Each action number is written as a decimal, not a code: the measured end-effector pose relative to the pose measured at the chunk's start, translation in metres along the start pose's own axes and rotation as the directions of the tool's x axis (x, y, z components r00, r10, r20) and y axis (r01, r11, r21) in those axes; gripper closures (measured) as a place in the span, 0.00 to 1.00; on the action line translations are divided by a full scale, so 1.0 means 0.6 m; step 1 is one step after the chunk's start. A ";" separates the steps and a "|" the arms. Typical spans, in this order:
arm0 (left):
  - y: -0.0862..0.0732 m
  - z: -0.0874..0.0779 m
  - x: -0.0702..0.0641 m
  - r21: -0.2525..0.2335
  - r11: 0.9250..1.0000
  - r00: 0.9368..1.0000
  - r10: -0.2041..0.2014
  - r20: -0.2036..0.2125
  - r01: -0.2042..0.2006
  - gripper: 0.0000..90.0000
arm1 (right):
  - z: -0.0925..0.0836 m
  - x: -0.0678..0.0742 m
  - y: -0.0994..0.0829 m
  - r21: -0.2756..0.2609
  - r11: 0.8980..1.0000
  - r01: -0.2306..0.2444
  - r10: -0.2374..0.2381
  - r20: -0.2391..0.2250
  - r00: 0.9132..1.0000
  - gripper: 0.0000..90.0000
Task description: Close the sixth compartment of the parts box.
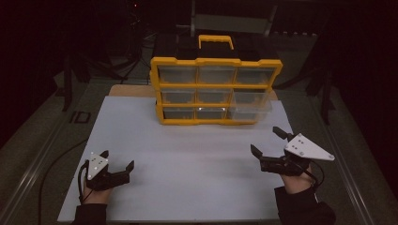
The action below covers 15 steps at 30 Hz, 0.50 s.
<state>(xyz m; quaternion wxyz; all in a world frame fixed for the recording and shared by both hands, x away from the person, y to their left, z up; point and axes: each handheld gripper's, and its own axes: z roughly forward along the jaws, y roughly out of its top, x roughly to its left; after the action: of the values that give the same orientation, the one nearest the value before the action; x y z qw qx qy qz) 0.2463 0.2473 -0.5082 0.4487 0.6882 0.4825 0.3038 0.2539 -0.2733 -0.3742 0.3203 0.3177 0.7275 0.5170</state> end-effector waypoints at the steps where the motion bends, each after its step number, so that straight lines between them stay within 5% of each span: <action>1: 0.000 0.000 0.000 0.000 1.000 1.000 0.001 -0.001 -0.001 0.00 | 0.002 -0.002 0.004 -0.005 1.000 -0.001 0.001 -0.002 1.000 0.10; 15: -0.001 0.000 0.001 -0.003 1.000 1.000 0.001 -0.002 -0.001 0.00 | 0.044 -0.038 0.002 0.006 0.997 -0.073 0.072 0.057 0.996 0.10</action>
<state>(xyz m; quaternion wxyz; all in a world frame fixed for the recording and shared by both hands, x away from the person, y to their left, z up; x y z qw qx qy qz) 0.2462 0.2480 -0.5089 0.4493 0.6872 0.4822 0.3054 0.2886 -0.2766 -0.3771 0.3207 0.3597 0.7080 0.5162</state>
